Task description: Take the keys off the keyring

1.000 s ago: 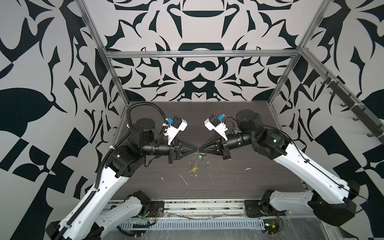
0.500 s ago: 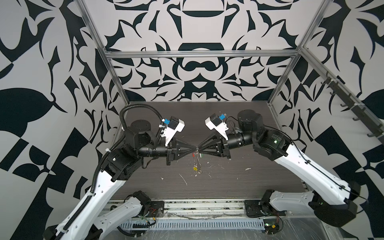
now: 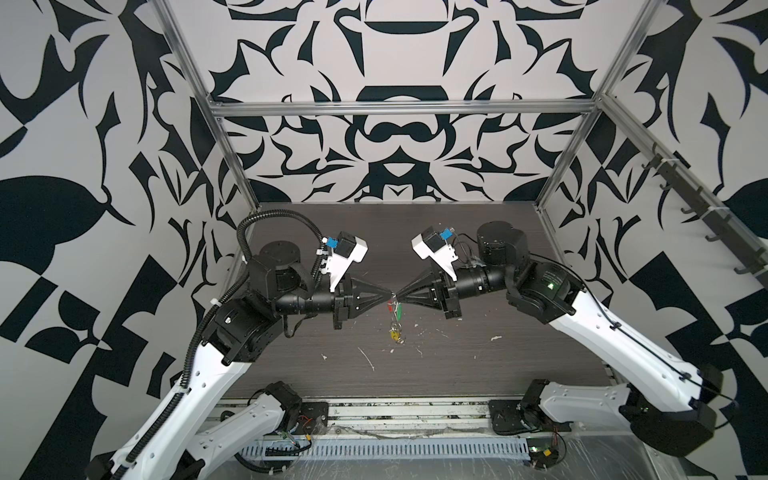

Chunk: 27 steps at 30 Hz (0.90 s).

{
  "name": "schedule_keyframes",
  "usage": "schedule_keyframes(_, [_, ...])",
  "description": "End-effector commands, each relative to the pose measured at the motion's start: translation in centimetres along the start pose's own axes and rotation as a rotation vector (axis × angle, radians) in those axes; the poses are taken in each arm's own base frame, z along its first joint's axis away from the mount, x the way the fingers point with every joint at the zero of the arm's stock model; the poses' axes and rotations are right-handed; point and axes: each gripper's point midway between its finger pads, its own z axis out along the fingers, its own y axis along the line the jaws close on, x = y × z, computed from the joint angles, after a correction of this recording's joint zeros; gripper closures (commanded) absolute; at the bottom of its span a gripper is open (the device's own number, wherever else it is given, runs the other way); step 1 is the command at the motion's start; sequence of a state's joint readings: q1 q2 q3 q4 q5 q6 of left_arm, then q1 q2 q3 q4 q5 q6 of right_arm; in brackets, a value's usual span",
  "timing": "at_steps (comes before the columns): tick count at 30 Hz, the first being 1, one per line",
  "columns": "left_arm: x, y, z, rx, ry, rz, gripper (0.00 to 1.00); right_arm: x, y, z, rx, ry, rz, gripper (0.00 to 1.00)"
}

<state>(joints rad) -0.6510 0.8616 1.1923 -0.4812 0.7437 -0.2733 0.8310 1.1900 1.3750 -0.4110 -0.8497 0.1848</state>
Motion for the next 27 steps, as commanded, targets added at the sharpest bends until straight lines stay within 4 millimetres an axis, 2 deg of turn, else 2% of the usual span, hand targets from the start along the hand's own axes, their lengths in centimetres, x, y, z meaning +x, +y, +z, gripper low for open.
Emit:
schedule_keyframes(1, [-1.1, -0.6, -0.7, -0.011, -0.059, 0.04, 1.0, -0.8, 1.0, -0.6, -0.008, -0.039, -0.047, 1.0])
schedule_keyframes(15, [-3.3, -0.9, -2.5, -0.064, -0.269, 0.117, 1.0, -0.3, 0.6, -0.3, -0.014, -0.064, -0.032, 1.0])
schedule_keyframes(27, [-4.8, -1.1, -3.7, -0.054, -0.471, 0.201, 1.0, -1.4, 0.6, 0.2, -0.065, -0.136, -0.025, 1.0])
